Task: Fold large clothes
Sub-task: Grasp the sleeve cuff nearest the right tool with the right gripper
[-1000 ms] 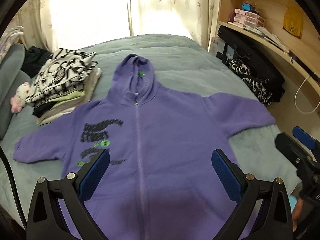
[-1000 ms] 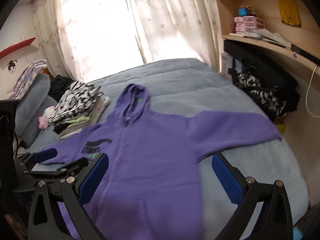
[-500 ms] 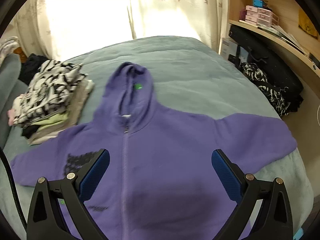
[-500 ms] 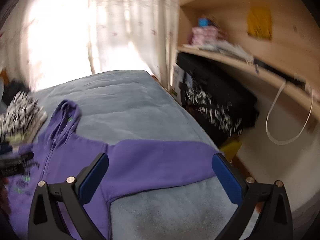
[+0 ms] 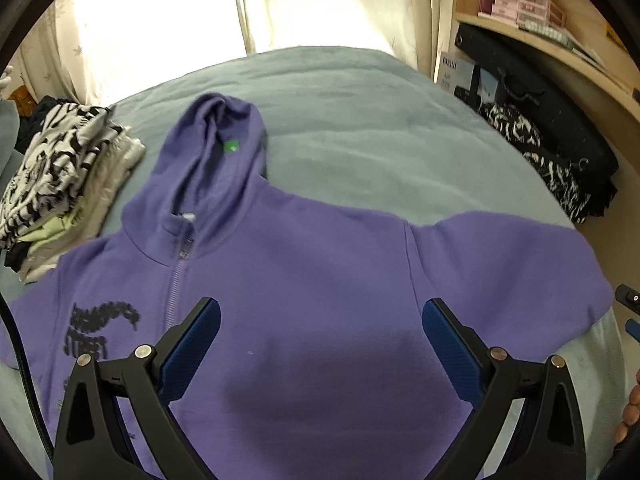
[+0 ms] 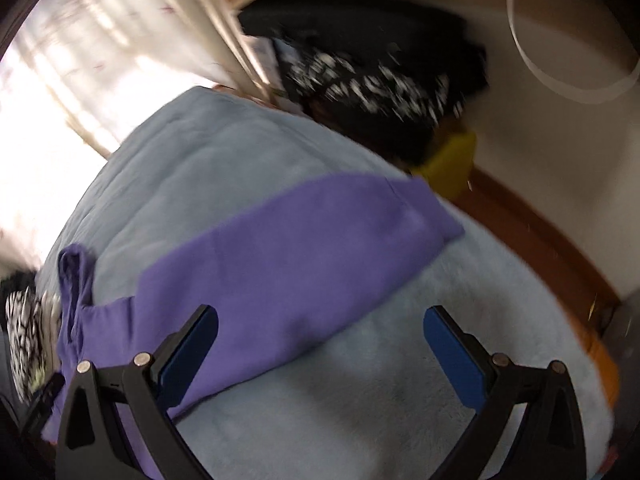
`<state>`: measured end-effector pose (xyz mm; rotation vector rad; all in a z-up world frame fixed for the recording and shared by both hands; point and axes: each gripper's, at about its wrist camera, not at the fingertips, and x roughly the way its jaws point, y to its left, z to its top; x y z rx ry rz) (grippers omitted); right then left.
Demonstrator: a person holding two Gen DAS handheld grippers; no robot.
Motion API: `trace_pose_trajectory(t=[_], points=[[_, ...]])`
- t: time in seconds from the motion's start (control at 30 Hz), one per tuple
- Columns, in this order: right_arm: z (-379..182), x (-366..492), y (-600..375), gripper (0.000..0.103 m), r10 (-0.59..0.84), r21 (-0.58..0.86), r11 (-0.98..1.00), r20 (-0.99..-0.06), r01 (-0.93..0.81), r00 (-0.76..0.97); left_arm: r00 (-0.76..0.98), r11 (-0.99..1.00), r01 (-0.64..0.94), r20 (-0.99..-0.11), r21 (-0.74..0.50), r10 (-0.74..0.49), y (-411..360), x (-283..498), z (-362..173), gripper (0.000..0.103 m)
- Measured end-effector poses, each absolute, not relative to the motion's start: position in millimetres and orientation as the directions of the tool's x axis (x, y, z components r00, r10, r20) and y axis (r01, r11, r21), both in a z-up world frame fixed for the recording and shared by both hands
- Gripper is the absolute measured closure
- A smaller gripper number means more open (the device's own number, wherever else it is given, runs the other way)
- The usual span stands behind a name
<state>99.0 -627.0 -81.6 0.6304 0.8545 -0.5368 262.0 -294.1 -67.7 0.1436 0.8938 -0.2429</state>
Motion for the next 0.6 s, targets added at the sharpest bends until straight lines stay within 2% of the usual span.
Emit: trace_pose_trajectory(t=[0.2, 0.37, 0.47, 0.53, 0.6], points=[[-126.6, 107.8, -645.6, 0.0, -0.102, 0.369, 0.625, -0.835, 0.688, 0.541, 0.56, 0.959, 0.283, -0.814, 0.013, -0.155, -312.9, 269.7, -99.4, 0.011], [-137.3, 117.6, -655.8, 0.0, -0.097, 0.418, 0.592, -0.812, 0.689, 0.576, 0.532, 0.957, 0.29, -0.828, -0.017, -0.176, -319.1, 274.0, -111.6, 0.016], [-137.1, 126.4, -660.3, 0.0, -0.087, 0.422, 0.6, -0.81, 0.679, 0.581, 0.513, 0.959, 0.281, -0.84, -0.03, -0.176, -320.4, 278.1, -117.9, 0.027], [-135.4, 130.7, -663.3, 0.007, -0.09, 0.43, 0.6, -0.802, 0.674, 0.591, 0.49, 0.957, 0.287, -0.851, -0.048, -0.19, -319.9, 280.7, -121.1, 0.041], [-132.7, 134.2, -665.9, 0.032, -0.105, 0.422, 0.591, -0.805, 0.687, 0.584, 0.483, 0.955, 0.29, -0.853, -0.057, -0.197, -317.3, 281.5, -120.3, 0.049]])
